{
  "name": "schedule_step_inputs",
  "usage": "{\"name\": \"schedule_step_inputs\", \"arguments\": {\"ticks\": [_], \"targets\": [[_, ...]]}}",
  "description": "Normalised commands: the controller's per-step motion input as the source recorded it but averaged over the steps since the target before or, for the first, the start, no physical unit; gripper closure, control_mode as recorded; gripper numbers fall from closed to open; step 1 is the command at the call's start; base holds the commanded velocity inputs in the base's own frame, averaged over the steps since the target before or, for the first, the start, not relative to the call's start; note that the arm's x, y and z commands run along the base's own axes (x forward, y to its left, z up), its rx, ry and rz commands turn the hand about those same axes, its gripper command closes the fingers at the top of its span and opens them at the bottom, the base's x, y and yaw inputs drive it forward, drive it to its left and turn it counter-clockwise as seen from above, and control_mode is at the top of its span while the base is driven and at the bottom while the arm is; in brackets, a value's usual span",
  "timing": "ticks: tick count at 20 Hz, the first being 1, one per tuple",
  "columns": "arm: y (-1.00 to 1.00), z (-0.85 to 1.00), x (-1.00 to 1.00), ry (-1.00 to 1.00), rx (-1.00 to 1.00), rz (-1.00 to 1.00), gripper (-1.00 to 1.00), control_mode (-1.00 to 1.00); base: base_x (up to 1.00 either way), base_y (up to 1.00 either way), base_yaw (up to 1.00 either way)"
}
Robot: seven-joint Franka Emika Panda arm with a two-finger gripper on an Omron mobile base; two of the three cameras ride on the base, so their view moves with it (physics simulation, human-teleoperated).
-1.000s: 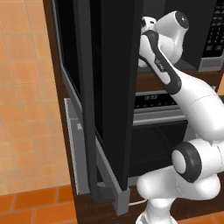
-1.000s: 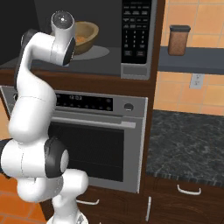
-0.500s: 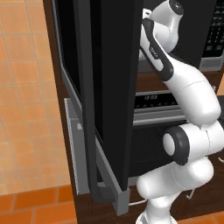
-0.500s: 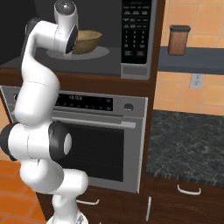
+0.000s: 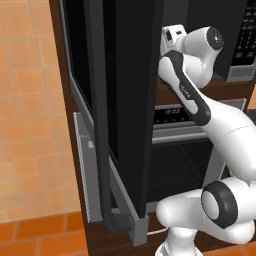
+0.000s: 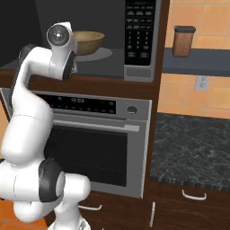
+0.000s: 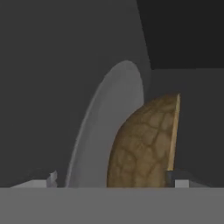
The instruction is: Open the microwave, place the bowl with waffle inside the microwave, then close the microwave door and turn it on.
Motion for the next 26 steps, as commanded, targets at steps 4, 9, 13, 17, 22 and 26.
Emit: {"name": "schedule_step_inputs", "arguments": {"ticks": [4,9,13,17,22,26], "targets": [[-0.49,0.35,-1.0,-0.26,0.0,-0.01,-1.0,-1.0,0.0,0.0,0.0],[-0.13,0.69,-1.0,-0.04,0.0,-0.07,-1.0,-1.0,0.0,0.0,0.0],[0.0,0.47,-1.0,0.3,-0.08,-0.3,-1.0,-1.0,0.0,0.0,0.0],[0.0,0.01,-0.97,0.12,-0.19,-0.31,-1.0,-1.0,0.0,0.0,0.0],[-0.35,-0.14,-0.59,0.0,-0.19,-0.14,-1.0,-1.0,0.0,0.0,0.0],[-0.69,-0.35,-0.52,0.0,-0.16,-0.07,-1.0,-1.0,0.0,0.0,0.0]]}}
